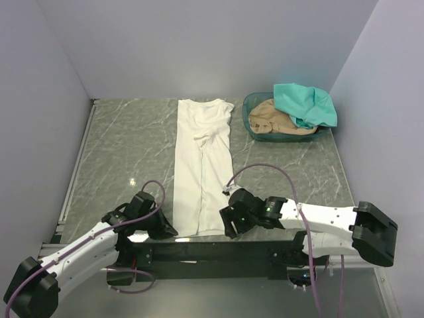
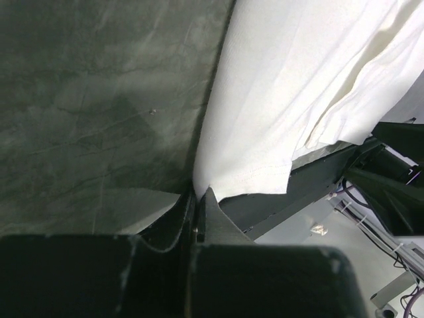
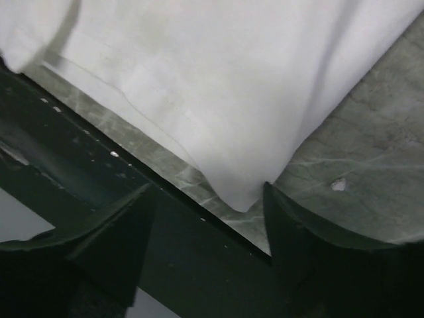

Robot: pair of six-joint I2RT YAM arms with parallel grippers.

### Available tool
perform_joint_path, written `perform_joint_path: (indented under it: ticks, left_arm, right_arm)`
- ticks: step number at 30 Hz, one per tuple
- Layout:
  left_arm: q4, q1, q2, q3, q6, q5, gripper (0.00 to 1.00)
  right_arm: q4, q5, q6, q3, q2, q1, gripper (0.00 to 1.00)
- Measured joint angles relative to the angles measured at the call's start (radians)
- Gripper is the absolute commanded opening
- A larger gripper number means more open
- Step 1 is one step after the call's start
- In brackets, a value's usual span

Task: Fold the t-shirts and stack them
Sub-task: Fold the tshirt

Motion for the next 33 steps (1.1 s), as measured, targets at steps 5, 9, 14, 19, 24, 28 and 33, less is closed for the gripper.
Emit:
perform_joint_path:
  ticks: [5, 9, 14, 19, 24, 28, 33]
  left_arm:
    - [-0.007, -0.002, 0.002, 0.004, 0.003, -0.006, 0.01]
    - [-0.007, -0.002, 0.006, 0.006, 0.003, -0.005, 0.01]
    - [-0.008, -0.002, 0.000, 0.006, 0.003, -0.006, 0.01]
    - [-0.004, -0.002, -0.001, 0.010, 0.002, -0.006, 0.01]
    - [0.027, -0.002, 0.042, 0.088, 0.009, -0.031, 0.01]
    - [0.073, -0.002, 0.134, 0.217, 0.049, -0.102, 0.01]
    - [0.138, -0.002, 0.262, 0.356, 0.090, -0.197, 0.01]
  right_arm:
    - [-0.005, 0.022, 0.012, 0.000, 0.056, 0.006, 0.58]
    - [-0.003, 0.035, 0.019, 0.000, 0.084, 0.011, 0.27]
    - [-0.005, 0.071, 0.031, 0.003, 0.100, 0.014, 0.00]
    - [-0.039, 0.114, 0.037, 0.026, 0.100, 0.018, 0.00]
    - [-0.073, 0.170, 0.013, 0.119, 0.119, 0.006, 0.00]
    - [-0.072, 0.201, -0.029, 0.213, 0.151, -0.055, 0.00]
    - [-0.058, 0.211, -0.090, 0.291, 0.171, -0.171, 0.00]
